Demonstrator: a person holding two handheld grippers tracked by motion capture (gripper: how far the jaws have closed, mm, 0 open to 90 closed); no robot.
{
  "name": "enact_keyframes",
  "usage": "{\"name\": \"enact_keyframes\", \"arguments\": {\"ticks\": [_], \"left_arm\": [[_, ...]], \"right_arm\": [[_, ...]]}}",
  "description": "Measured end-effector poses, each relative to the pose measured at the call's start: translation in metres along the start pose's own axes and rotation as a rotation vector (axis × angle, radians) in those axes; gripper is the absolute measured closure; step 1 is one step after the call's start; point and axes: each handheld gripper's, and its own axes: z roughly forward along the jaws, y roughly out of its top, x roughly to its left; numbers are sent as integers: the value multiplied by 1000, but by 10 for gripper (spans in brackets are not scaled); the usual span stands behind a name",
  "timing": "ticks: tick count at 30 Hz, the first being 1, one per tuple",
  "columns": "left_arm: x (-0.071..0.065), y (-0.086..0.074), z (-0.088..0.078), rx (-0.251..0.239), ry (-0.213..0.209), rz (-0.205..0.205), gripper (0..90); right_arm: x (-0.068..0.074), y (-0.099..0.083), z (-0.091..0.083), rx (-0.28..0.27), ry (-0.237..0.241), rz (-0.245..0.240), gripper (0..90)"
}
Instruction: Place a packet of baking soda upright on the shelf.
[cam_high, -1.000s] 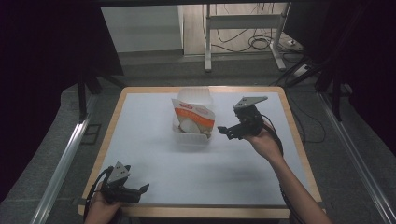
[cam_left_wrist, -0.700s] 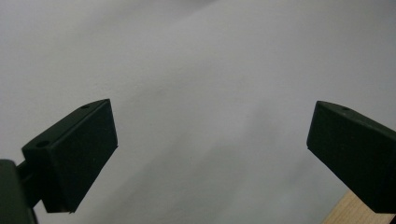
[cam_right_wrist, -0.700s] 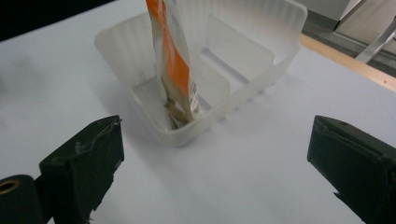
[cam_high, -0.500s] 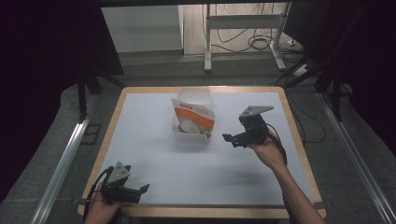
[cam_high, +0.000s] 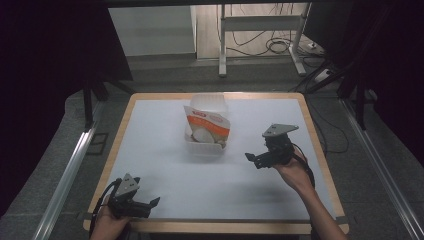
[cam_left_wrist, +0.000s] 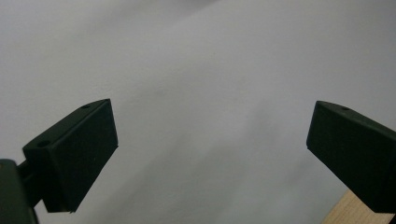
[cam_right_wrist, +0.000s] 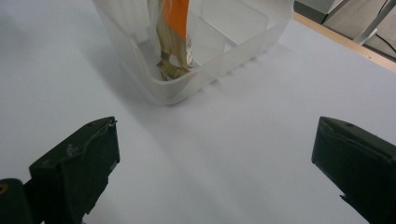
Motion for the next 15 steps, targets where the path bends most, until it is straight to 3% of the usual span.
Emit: {"name": "enact_keyframes", "arguments": {"ticks": [15], "left_arm": [[0, 0, 1, 5, 1, 5, 20]], "right_arm": [[10, -26, -36, -54, -60, 20, 2]]}}
